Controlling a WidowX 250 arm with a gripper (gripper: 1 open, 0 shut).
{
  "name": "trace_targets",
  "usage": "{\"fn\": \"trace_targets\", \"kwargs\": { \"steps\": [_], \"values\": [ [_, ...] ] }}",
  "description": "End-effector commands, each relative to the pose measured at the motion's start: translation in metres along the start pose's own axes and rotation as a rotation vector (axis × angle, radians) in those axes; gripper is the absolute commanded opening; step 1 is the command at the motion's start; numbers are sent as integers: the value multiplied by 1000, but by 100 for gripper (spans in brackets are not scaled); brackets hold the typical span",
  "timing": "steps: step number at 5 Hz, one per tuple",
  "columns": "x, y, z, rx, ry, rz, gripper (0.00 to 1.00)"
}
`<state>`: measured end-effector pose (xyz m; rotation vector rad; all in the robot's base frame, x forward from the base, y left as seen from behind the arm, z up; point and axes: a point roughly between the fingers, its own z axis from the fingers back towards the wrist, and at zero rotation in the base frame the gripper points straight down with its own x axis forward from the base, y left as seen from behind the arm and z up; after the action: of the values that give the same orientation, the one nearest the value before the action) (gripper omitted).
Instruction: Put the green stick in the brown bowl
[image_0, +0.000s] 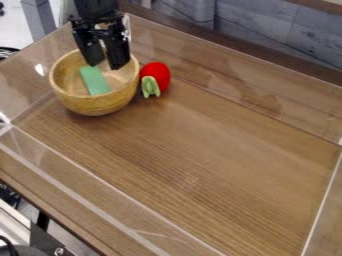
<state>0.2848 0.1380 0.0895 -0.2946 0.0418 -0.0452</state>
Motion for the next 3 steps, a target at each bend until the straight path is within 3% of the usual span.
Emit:
{"fn": "trace_targets", "kwargs": {
  "steps": [1, 2, 3],
  "values": [
    [9, 4, 10, 38, -36, -63, 100],
    [5, -10, 7, 40, -36, -54, 100],
    [3, -34, 13, 46, -61, -50, 100]
  ]
}}
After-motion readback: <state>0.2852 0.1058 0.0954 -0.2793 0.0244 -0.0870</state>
